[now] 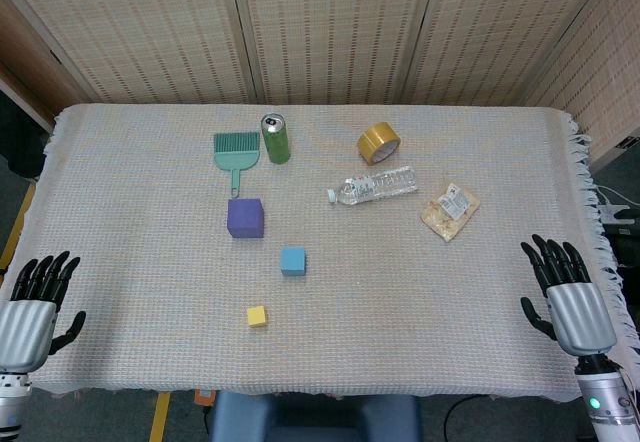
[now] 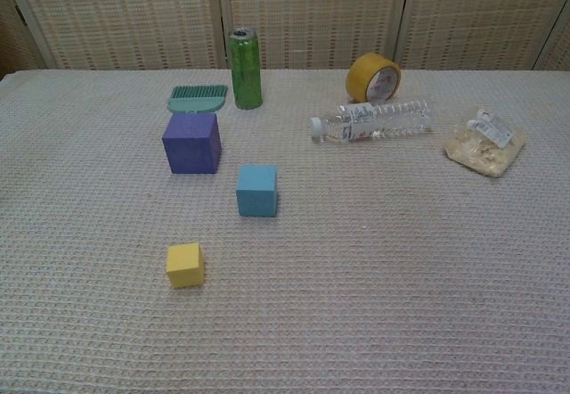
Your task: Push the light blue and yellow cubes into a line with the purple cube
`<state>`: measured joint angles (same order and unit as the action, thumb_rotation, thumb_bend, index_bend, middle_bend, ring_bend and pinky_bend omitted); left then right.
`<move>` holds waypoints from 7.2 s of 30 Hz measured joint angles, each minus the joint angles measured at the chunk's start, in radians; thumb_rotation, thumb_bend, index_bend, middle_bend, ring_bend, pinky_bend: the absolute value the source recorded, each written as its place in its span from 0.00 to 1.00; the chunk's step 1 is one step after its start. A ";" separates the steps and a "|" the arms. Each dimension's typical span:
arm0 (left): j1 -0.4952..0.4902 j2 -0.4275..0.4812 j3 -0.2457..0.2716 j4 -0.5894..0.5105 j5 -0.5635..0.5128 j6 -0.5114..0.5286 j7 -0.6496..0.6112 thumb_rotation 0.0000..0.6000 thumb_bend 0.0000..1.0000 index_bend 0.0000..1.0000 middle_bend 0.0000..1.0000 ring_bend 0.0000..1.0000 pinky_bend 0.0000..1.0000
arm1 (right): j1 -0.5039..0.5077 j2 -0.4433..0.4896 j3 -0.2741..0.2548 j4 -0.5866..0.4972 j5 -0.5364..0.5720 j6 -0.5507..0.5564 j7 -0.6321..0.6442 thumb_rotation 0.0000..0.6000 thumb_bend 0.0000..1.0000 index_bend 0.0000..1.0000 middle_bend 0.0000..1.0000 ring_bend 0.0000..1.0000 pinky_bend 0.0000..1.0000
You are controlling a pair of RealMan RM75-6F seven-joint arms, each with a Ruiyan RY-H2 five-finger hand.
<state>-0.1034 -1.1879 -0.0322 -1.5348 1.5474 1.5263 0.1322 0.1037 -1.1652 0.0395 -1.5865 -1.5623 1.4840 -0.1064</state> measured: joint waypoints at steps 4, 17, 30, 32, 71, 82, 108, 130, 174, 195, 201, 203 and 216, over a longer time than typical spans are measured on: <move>0.001 -0.008 0.004 0.001 0.007 -0.004 0.007 1.00 0.38 0.00 0.00 0.00 0.07 | 0.000 -0.004 -0.003 0.009 0.001 -0.019 0.010 1.00 0.14 0.00 0.00 0.00 0.00; -0.106 -0.072 -0.008 -0.022 0.105 -0.094 0.113 1.00 0.38 0.14 1.00 0.99 1.00 | -0.009 0.013 -0.002 -0.012 0.002 -0.001 0.014 1.00 0.14 0.00 0.00 0.00 0.00; -0.294 -0.292 -0.064 -0.037 -0.005 -0.367 0.335 1.00 0.38 0.24 1.00 1.00 1.00 | -0.007 0.009 0.005 0.001 0.007 0.001 0.036 1.00 0.14 0.00 0.00 0.00 0.00; -0.314 -0.340 -0.075 -0.012 -0.022 -0.381 0.339 1.00 0.38 0.25 1.00 1.00 1.00 | -0.007 0.011 0.008 0.004 0.014 -0.001 0.042 1.00 0.14 0.00 0.00 0.00 0.00; -0.617 -0.640 -0.189 0.273 -0.257 -0.561 0.490 1.00 0.35 0.18 1.00 1.00 1.00 | -0.004 0.045 0.046 0.011 0.102 -0.031 0.111 1.00 0.14 0.00 0.00 0.00 0.00; -0.651 -0.685 -0.182 0.347 -0.270 -0.544 0.482 1.00 0.35 0.28 1.00 1.00 1.00 | -0.004 0.060 0.039 0.010 0.091 -0.038 0.137 1.00 0.14 0.00 0.00 0.00 0.00; -0.585 -0.516 -0.157 0.268 -0.225 -0.425 0.266 1.00 0.35 0.45 1.00 1.00 1.00 | -0.008 0.057 0.038 0.003 0.101 -0.040 0.110 1.00 0.14 0.00 0.00 0.00 0.00; -0.562 -0.461 -0.110 0.282 -0.233 -0.499 0.113 1.00 0.35 0.43 1.00 1.00 1.00 | -0.001 0.032 0.039 -0.003 0.116 -0.054 0.050 1.00 0.14 0.00 0.00 0.00 0.00; -0.471 -0.359 -0.016 0.117 -0.168 -0.401 0.084 1.00 0.39 0.22 1.00 1.00 1.00 | -0.004 0.041 0.025 -0.022 0.103 -0.058 0.041 1.00 0.14 0.00 0.00 0.00 0.00; -0.432 -0.333 0.055 0.044 -0.169 -0.472 0.166 1.00 0.55 0.18 1.00 1.00 1.00 | -0.002 0.041 0.017 -0.026 0.093 -0.064 0.038 1.00 0.14 0.00 0.00 0.00 0.00; -0.438 -0.336 0.047 0.065 -0.189 -0.499 0.167 1.00 0.62 0.15 1.00 1.00 1.00 | -0.001 0.039 0.017 -0.027 0.096 -0.068 0.032 1.00 0.14 0.00 0.00 0.00 0.00; -0.439 -0.341 0.042 0.074 -0.190 -0.500 0.163 1.00 0.64 0.14 1.00 1.00 1.00 | 0.000 0.039 0.017 -0.027 0.098 -0.069 0.030 1.00 0.14 0.00 0.00 0.00 0.00; -0.446 -0.371 0.029 0.121 -0.198 -0.519 0.165 1.00 0.65 0.13 1.00 1.00 1.00 | 0.003 0.036 0.021 -0.026 0.113 -0.078 0.020 1.00 0.14 0.00 0.00 0.00 0.00</move>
<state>-0.5497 -1.5592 -0.0034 -1.4142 1.3491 1.0076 0.2975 0.1067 -1.1287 0.0608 -1.6123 -1.4496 1.4057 -0.0859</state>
